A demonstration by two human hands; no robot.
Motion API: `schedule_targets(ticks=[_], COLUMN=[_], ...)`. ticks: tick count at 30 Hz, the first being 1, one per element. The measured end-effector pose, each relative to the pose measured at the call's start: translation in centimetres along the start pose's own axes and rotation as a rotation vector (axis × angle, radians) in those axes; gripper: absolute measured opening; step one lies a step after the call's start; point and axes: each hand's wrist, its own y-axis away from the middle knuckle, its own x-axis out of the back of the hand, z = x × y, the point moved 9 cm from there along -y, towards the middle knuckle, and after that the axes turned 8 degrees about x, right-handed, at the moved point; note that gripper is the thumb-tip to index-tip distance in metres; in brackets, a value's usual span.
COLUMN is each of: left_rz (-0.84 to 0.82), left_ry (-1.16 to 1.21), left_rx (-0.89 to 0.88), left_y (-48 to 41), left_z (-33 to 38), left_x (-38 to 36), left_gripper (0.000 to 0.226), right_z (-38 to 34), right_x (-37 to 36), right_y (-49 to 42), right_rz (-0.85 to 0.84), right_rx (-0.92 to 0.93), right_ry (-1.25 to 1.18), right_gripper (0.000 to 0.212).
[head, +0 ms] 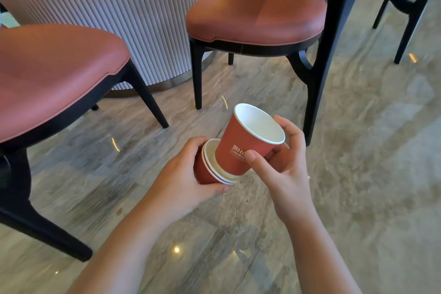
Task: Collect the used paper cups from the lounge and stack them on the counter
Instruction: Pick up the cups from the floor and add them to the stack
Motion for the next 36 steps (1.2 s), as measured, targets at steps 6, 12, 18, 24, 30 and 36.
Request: schedule_targets(ticks=[6, 12, 18, 24, 30, 36], left_rz=[0.003, 0.027, 0.048, 0.026, 0.036, 0.068], left_ry=[0.048, 0.091, 0.081, 0.044, 0.013, 0.009], left_rx=[0.0, 0.004, 0.004, -0.014, -0.032, -0.047], left_y=[0.0, 0.0, -0.2, -0.4, -0.8, -1.3], left_z=[0.5, 0.3, 0.4, 0.8, 0.7, 0.0], left_x=[-0.3, 0.2, 0.4, 0.1, 0.0, 0.2], left_gripper=[0.07, 0.07, 0.07, 0.069, 0.071, 0.071], right_z=[0.2, 0.6, 1.1, 1.7, 2.5, 3.5], right_x=[-0.6, -0.7, -1.0, -1.1, -1.1, -1.4], right_y=[0.3, 0.4, 0.1, -0.1, -0.1, -0.1], right_rz=[-0.066, -0.129, -0.19, -0.246, -0.301, -0.291], right_rx=[-0.032, -0.055, -0.085, -0.115, -0.154, -0.179], right_ry=[0.025, 0.123, 0.162, 0.236, 0.234, 0.2], right_gripper=[0.064, 0.07, 0.063, 0.053, 0.056, 0.057])
